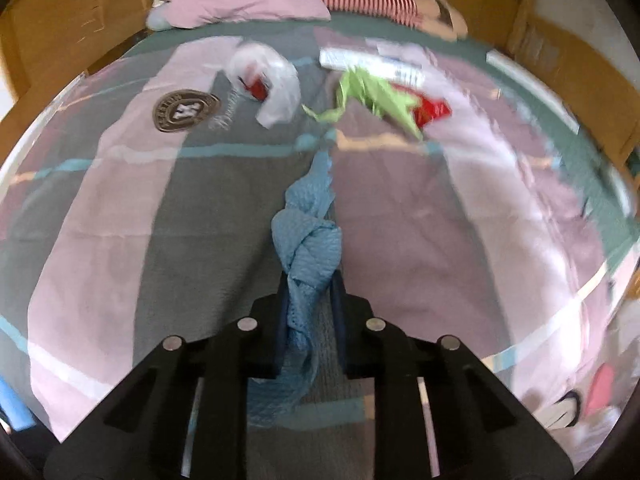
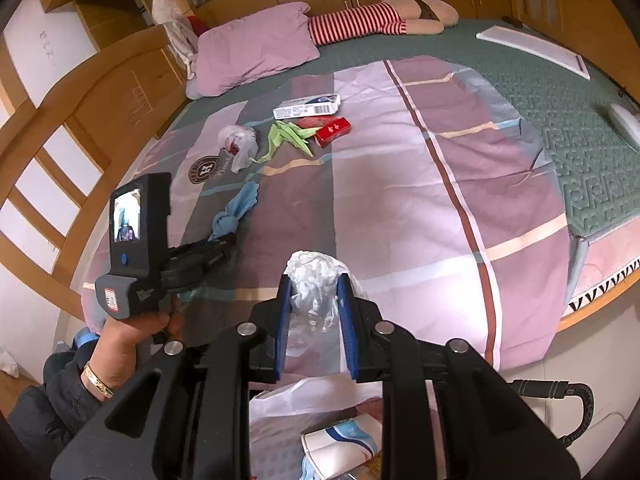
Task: Collect trash
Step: 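Carry the cloth and tissue over the basket and open both tools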
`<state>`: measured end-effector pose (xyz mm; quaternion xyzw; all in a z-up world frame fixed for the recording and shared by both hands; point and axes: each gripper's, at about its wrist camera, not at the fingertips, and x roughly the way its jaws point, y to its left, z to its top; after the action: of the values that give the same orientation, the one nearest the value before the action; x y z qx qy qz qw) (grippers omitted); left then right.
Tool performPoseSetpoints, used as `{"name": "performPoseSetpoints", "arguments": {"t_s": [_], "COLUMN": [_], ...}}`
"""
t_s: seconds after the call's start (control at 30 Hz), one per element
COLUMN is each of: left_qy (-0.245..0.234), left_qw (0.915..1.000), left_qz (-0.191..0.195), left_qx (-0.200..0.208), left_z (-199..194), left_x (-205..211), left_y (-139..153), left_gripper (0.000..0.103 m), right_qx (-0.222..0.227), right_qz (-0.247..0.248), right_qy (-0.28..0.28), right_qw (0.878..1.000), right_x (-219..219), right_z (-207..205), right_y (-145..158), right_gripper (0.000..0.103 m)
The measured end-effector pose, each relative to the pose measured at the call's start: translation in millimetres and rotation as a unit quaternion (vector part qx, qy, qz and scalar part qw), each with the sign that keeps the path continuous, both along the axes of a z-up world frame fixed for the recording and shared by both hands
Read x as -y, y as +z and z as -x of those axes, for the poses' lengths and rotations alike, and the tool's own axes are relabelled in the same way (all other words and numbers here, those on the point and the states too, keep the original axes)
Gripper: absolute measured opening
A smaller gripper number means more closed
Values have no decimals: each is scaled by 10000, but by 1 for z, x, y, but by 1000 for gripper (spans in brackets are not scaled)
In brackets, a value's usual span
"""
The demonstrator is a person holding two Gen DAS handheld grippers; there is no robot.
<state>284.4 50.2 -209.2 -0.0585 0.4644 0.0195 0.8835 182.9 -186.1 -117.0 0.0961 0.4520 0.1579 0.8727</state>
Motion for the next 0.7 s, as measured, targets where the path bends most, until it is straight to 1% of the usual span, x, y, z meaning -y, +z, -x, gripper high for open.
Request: {"name": "performPoseSetpoints", "arguments": {"t_s": [0.07,0.1,0.17,0.23,0.3,0.4,0.5,0.57,0.63,0.7], "left_qy": [96,152,221,318,182,-18,-203,-285,-408,-552], "left_qw": [9995,9985,9959,9933,9927,9898,9873,9872,9868,9868], "left_qz": [103,223,408,415,410,499,718,761,824,893], "left_qx": [268,483,781,1027,1124,1334,1405,1372,1330,1236], "left_z": [12,22,37,59,77,101,125,138,149,159], "left_x": [-7,-12,-18,-21,-16,-13,-11,-7,-2,4], "left_y": [13,23,35,52,65,85,99,103,104,102], "left_gripper": [20,20,20,20,20,20,20,20,20,20], "right_qx": [69,97,159,238,256,205,149,64,-71,-272], "right_qz": [-16,-22,-40,-27,68,184,263,399,608,685], "right_qy": [22,34,96,208,301,420,578,673,800,888], "right_qw": [10000,9999,9998,9995,9992,9987,9979,9969,9949,9933], "right_x": [0,0,0,-1,-4,-3,6,10,14,18], "right_z": [5,8,13,19,24,34,52,63,77,87], "right_y": [5,7,13,18,20,24,30,29,23,12], "right_gripper": [24,24,24,24,24,24,24,24,24,24]}}
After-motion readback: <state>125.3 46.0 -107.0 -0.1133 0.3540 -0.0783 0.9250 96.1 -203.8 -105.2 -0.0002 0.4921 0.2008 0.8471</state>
